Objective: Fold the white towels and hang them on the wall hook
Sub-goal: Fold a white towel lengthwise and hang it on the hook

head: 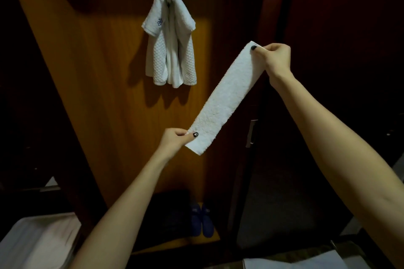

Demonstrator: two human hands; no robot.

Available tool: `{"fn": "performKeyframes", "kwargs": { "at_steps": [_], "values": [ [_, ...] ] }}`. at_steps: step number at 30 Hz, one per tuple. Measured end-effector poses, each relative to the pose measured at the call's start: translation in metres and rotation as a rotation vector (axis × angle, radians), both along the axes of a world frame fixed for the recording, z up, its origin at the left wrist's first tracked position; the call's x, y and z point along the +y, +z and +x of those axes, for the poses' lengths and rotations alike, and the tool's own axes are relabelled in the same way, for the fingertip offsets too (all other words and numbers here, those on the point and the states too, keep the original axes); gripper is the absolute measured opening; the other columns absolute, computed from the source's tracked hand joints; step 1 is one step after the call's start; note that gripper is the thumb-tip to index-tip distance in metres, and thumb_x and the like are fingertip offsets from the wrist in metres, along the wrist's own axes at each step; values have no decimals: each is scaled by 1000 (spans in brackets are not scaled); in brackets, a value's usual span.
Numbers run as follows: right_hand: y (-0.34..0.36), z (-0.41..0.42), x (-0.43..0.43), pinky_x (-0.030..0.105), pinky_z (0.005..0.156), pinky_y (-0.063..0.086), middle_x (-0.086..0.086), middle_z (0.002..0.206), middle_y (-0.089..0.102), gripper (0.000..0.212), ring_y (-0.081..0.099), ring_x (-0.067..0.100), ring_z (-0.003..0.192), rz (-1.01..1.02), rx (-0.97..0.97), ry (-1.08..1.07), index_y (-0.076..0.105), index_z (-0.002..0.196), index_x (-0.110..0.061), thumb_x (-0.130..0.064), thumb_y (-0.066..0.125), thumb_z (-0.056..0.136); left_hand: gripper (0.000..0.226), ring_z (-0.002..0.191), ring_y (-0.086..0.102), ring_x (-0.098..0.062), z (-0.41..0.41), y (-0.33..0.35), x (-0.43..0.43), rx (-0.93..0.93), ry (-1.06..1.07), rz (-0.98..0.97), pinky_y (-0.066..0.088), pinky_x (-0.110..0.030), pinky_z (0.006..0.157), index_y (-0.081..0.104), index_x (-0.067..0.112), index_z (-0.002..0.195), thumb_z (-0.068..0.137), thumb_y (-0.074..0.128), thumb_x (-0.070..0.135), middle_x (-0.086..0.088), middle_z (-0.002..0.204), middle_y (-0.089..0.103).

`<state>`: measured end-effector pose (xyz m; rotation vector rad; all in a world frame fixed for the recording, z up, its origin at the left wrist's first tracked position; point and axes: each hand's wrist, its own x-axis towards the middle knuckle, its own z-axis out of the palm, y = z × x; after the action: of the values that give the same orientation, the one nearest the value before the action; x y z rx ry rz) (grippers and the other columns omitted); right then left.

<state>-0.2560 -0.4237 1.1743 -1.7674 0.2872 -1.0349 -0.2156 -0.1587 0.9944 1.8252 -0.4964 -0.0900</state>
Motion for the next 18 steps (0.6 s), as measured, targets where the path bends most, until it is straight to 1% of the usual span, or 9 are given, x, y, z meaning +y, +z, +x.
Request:
{"fn": "performKeyframes", "kwargs": {
  "at_steps": [2, 4, 7, 10, 11, 13, 15, 17, 18],
  "values": [
    [-4, -2, -6, 31, 72, 52, 0, 77, 64, 23, 62, 13, 80, 3, 1, 29, 58, 63, -19, -25, 71, 82, 33, 68, 40, -12, 8, 3, 9, 37, -20, 2, 29, -23, 60, 62, 5, 72, 79, 74, 35, -3, 72, 48],
    [-8, -4, -12, 32, 74, 53, -1, 78, 64, 23, 63, 14, 80, 18, 2, 71, 58, 66, -18, -23, 70, 85, 20, 73, 54, -14, 16, 9, 16, 94, -9, -86, 40, -25, 69, 69, 11, 70, 80, 74, 28, 1, 77, 64],
    [-12, -4, -21, 37, 80, 54, 2, 80, 63, 22, 63, 17, 82, 20, 36, 118, 55, 70, -16, -19, 66, 88, 11, 64, 62, -7, 29, 25, 27, 148, 12, -278, 48, -21, 54, 71, 17, 75, 86, 67, 16, 9, 67, 69],
    [-12, 2, -25, 39, 79, 54, 4, 82, 60, 22, 61, 22, 88, 4, 61, 137, 52, 72, -16, -17, 64, 90, 13, 55, 59, 0, 41, 52, 38, 21, 0, -359, 44, -16, 44, 62, 15, 80, 92, 59, 10, 14, 62, 65],
    [-10, 4, -25, 38, 78, 54, 3, 82, 59, 22, 61, 22, 88, -15, 68, 131, 51, 73, -17, -18, 64, 90, 12, 57, 60, 1, 44, 62, 42, -20, -22, -366, 45, -16, 44, 60, 15, 82, 92, 58, 9, 14, 65, 65],
    [-3, 8, -26, 38, 75, 52, 0, 82, 58, 23, 60, 20, 87, -86, 88, 115, 48, 74, -20, -22, 62, 91, 13, 70, 66, -5, 52, 82, 55, -41, -118, -368, 51, -19, 51, 61, 21, 91, 89, 61, 8, 7, 84, 68],
    [6, 11, -26, 36, 69, 47, -1, 83, 55, 24, 56, 19, 84, -197, 105, 97, 44, 75, -21, -24, 62, 91, 32, 89, 67, -16, 60, 103, 66, -24, -237, -348, 57, -26, 63, 64, 31, 105, 86, 64, 5, -3, 109, 65],
    [16, 15, -27, 33, 64, 43, 0, 87, 51, 19, 52, 19, 82, -258, 78, 106, 44, 83, -19, -20, 62, 90, 41, 100, 64, -15, 69, 124, 74, -77, -265, -277, 56, -25, 74, 68, 35, 107, 88, 58, 1, 1, 118, 63],
    [22, 16, -28, 33, 62, 43, 0, 90, 50, 17, 51, 19, 81, -261, 43, 146, 45, 91, -18, -16, 62, 89, 40, 99, 63, -12, 72, 135, 77, -125, -241, -215, 53, -22, 73, 71, 35, 103, 90, 54, 1, 7, 116, 65]
  ]
}}
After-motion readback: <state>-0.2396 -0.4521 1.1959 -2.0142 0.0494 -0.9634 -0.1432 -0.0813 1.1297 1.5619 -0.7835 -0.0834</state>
